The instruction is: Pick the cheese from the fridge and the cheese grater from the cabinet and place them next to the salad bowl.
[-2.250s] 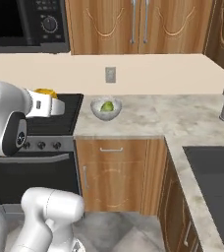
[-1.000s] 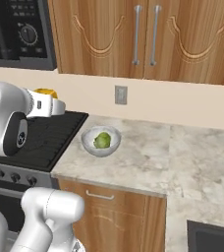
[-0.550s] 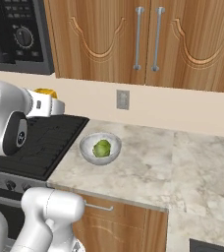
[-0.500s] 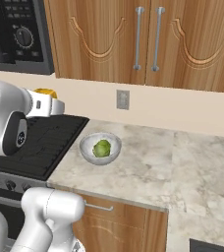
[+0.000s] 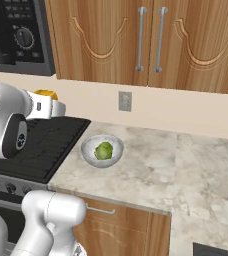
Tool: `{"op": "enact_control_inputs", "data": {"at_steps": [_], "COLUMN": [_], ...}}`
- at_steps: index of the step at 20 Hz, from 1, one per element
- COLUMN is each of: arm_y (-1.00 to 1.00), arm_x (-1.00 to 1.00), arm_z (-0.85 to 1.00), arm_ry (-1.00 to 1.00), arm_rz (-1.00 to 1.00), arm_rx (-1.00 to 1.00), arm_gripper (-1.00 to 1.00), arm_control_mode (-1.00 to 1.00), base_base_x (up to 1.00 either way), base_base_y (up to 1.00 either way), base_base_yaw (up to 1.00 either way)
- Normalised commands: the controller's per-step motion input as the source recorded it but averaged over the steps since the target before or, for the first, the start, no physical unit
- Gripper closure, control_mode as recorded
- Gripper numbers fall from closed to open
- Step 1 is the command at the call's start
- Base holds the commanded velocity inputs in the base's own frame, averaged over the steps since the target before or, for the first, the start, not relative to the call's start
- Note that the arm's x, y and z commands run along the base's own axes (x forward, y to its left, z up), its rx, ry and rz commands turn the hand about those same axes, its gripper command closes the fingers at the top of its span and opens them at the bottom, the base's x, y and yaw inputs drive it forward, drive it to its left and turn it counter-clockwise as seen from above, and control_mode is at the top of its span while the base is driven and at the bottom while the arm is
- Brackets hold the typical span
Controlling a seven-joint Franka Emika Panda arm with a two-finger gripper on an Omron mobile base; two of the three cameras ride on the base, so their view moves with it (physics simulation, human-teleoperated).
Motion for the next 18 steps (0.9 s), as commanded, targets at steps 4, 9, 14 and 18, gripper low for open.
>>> {"op": "enact_control_inputs", "data": {"at_steps": [4,9,14,18], "arm_y": [0.0,-0.16,-0.16,-0.35], "arm_x": [0.0,-0.18,-0.13,-0.13], "arm_z": [0.0,-0.2,-0.27,-0.26], "arm_ry": [0.0,0.25,0.34,0.31], "arm_rz": [0.0,-0.15,-0.2,-0.16], "arm_rx": [0.0,0.0,-0.02,0.0], "arm_gripper": [1.0,1.0,1.0,1.0], "arm_control_mode": [1.0,-1.0,-1.0,-1.0], "base_base_x": [-0.03,0.0,0.0,0.0], "base_base_y": [0.0,0.0,0.0,0.0], "base_base_yaw": [0.0,0.0,0.0,0.0]}}
